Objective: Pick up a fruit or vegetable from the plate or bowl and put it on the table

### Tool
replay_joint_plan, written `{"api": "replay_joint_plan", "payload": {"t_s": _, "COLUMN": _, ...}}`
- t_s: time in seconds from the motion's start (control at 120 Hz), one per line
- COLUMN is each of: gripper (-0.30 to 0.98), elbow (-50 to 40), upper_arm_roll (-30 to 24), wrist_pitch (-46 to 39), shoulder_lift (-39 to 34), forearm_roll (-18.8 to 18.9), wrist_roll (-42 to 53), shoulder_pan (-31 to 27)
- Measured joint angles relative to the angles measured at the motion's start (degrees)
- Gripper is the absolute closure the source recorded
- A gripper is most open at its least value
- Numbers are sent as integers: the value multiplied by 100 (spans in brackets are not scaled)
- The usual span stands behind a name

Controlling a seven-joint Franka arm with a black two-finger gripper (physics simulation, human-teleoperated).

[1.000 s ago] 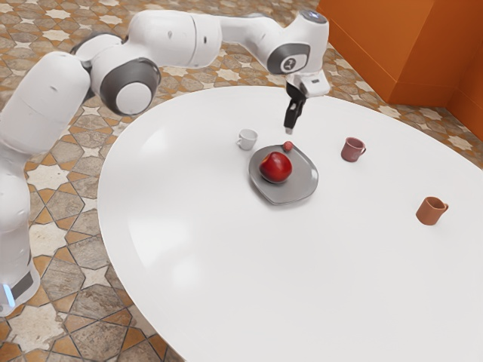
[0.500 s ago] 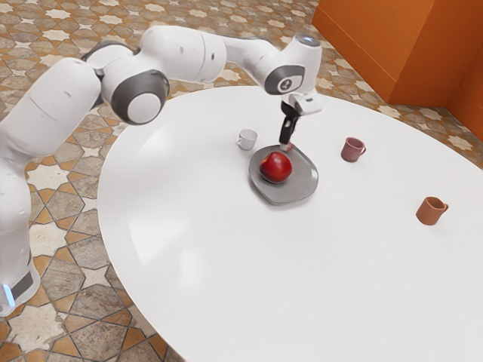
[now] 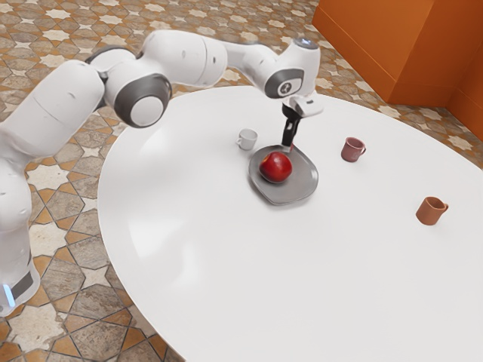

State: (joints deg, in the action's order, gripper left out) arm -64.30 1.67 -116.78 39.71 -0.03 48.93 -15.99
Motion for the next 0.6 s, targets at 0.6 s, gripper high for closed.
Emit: {"api": "replay_joint_plan", "payload": {"t_s": 0.6, "gripper": 29, "elbow": 2, "upper_arm_roll": 8, "wrist_pitch": -146, "shoulder_lift": 121, "forearm_roll": -103, "wrist_roll": -58, "shoulder_pan": -9}}
